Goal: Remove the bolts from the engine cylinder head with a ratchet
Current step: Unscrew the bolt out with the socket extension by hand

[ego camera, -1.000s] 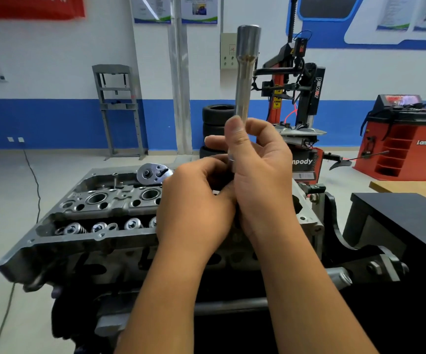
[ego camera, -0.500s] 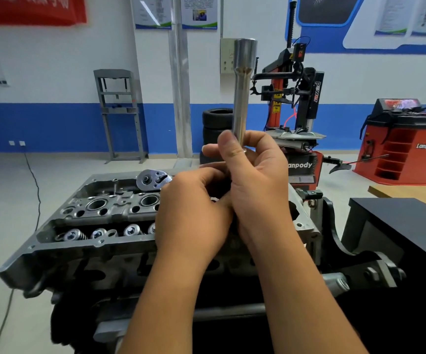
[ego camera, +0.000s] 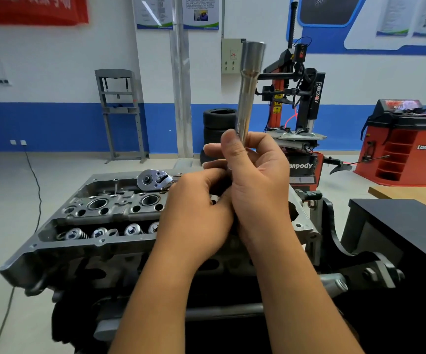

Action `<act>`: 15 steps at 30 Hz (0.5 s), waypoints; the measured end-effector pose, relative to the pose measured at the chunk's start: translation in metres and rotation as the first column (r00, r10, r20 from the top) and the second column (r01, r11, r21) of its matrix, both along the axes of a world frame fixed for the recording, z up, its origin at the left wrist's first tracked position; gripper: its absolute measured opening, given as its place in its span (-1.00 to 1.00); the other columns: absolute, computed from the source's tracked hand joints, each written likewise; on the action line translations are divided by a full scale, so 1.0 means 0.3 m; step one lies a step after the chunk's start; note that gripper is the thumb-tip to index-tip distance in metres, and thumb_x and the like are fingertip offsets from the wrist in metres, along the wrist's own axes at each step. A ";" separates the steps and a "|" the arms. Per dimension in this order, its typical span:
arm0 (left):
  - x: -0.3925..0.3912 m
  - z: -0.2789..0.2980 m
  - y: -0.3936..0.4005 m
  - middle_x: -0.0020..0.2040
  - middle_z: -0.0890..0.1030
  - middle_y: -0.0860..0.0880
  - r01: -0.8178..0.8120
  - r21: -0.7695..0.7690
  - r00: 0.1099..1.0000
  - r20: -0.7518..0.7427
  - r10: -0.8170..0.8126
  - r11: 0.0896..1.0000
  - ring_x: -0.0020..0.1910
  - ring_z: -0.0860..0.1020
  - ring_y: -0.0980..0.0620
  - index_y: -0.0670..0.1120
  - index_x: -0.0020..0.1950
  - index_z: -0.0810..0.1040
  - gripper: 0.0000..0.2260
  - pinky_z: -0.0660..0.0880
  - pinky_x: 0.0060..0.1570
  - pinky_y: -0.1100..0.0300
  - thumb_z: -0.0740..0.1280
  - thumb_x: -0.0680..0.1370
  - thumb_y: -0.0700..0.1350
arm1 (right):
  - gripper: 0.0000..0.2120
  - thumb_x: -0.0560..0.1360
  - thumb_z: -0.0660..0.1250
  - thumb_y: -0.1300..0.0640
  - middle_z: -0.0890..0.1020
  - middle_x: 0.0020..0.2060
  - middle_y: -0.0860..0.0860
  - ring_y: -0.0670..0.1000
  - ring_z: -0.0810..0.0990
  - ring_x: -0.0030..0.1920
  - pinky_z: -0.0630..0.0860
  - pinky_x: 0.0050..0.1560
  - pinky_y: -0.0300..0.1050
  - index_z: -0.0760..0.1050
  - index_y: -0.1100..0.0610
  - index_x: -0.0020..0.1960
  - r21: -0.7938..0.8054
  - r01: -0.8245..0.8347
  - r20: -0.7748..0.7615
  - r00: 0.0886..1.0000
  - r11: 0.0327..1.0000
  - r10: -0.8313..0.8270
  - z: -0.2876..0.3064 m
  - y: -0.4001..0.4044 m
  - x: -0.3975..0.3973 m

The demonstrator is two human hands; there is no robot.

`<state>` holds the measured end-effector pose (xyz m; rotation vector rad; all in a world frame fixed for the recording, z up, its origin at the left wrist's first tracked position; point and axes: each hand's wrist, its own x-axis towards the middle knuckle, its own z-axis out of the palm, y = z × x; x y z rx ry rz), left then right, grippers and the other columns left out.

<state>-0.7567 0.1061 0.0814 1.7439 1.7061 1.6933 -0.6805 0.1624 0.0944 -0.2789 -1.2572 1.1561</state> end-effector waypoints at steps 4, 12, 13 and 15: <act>0.001 -0.003 0.002 -0.07 0.74 0.20 -0.025 0.001 0.999 0.026 0.025 1.000 -0.02 0.71 0.06 0.15 0.09 0.71 -0.73 0.66 -0.02 -0.13 0.31 0.46 0.03 | -0.74 0.58 0.36 -0.09 0.75 -0.13 0.11 0.09 0.71 -0.22 0.64 -0.12 0.05 0.60 0.12 -0.04 -0.031 -0.012 0.008 1.000 0.999 0.012 0.002 -0.001 -0.001; 0.000 -0.007 0.009 -0.09 0.73 0.21 -0.063 0.014 0.998 0.023 0.063 0.998 -0.06 0.70 0.13 0.12 0.06 0.72 -0.72 0.66 -0.04 -0.07 0.33 0.41 0.03 | -0.78 0.50 0.47 0.04 0.75 -0.13 0.17 0.13 0.74 -0.15 0.66 -0.08 0.06 0.48 0.11 0.00 -0.002 -0.028 -0.017 0.999 1.000 0.028 -0.003 0.003 -0.001; -0.003 -0.005 0.007 -0.06 0.74 0.17 -0.018 0.006 0.999 0.027 0.017 1.000 -0.03 0.70 0.07 0.11 0.08 0.71 -0.74 0.66 -0.03 -0.11 0.32 0.45 0.00 | -0.80 0.52 0.45 0.04 0.75 -0.13 0.16 0.12 0.73 -0.17 0.66 -0.08 0.06 0.49 0.12 -0.01 0.004 -0.026 -0.012 1.000 1.000 0.026 -0.003 0.005 -0.001; -0.005 -0.001 0.005 -0.04 0.74 0.13 0.029 -0.007 0.999 0.041 -0.029 1.000 -0.01 0.71 0.00 0.10 0.08 0.71 -0.77 0.65 -0.01 -0.16 0.31 0.50 -0.01 | -0.81 0.55 0.40 0.01 0.76 -0.14 0.13 0.09 0.72 -0.20 0.67 -0.07 0.07 0.52 0.13 -0.02 0.003 -0.023 0.006 1.000 1.000 0.023 -0.004 0.008 -0.003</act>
